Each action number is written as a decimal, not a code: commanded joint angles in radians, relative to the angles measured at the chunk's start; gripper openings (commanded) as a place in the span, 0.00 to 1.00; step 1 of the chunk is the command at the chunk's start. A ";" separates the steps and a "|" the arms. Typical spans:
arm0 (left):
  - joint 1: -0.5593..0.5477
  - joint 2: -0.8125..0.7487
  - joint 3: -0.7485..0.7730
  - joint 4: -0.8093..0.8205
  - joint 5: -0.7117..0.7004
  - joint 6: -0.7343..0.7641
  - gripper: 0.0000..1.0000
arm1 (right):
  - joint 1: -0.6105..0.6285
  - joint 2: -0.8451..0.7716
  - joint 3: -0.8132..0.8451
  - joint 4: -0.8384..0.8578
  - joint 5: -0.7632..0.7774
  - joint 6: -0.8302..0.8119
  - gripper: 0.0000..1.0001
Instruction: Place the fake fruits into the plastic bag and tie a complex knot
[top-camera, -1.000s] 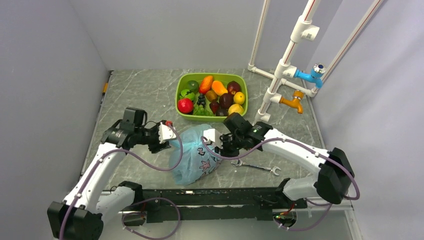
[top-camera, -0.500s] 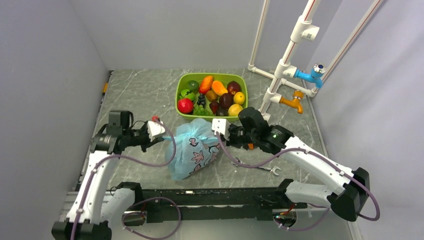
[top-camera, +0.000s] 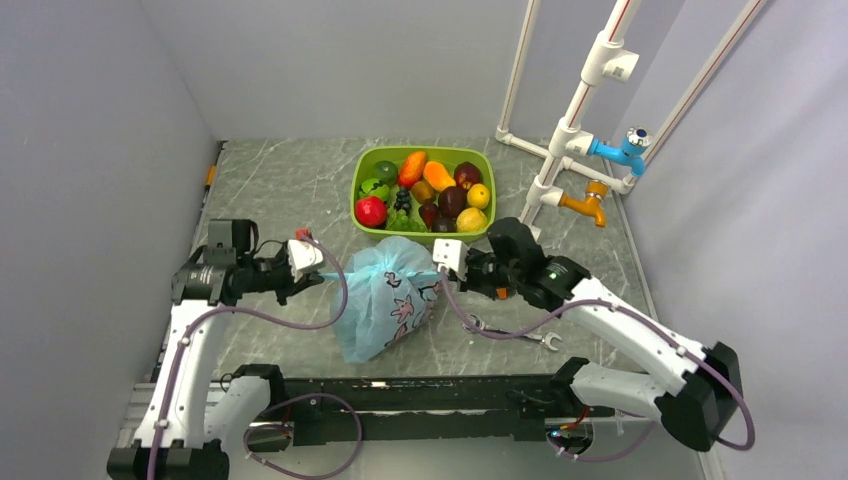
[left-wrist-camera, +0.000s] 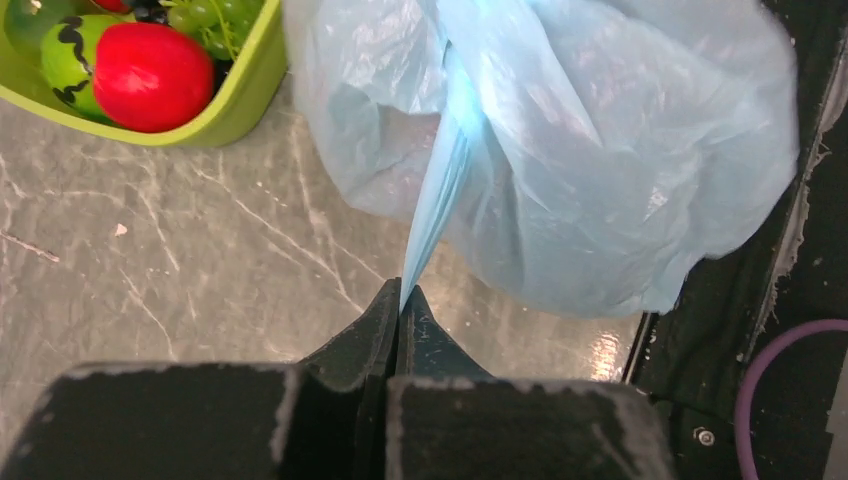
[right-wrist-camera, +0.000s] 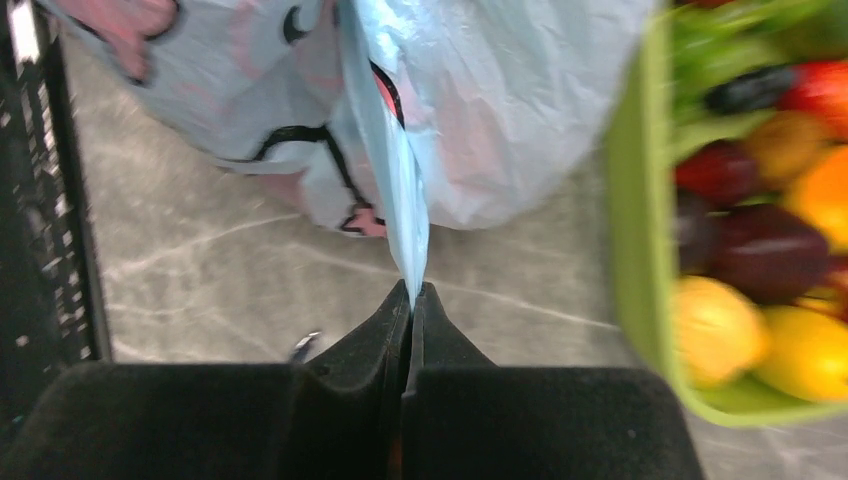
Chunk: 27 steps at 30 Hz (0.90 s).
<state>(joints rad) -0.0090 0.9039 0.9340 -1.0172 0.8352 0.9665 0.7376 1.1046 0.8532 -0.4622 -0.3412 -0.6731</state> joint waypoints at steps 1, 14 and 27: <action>0.082 -0.002 -0.115 -0.061 -0.238 0.083 0.00 | -0.092 -0.050 -0.139 -0.277 0.209 -0.067 0.00; 0.083 -0.074 -0.181 -0.033 -0.302 0.033 0.00 | -0.093 -0.022 -0.063 -0.286 0.182 -0.020 0.00; -0.057 -0.058 -0.143 -0.027 -0.250 -0.116 0.22 | -0.124 0.007 0.050 -0.278 0.045 -0.005 0.40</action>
<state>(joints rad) -0.0360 0.8715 0.7837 -1.0531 0.7540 0.9447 0.6643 1.1442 0.8429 -0.5541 -0.3916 -0.6910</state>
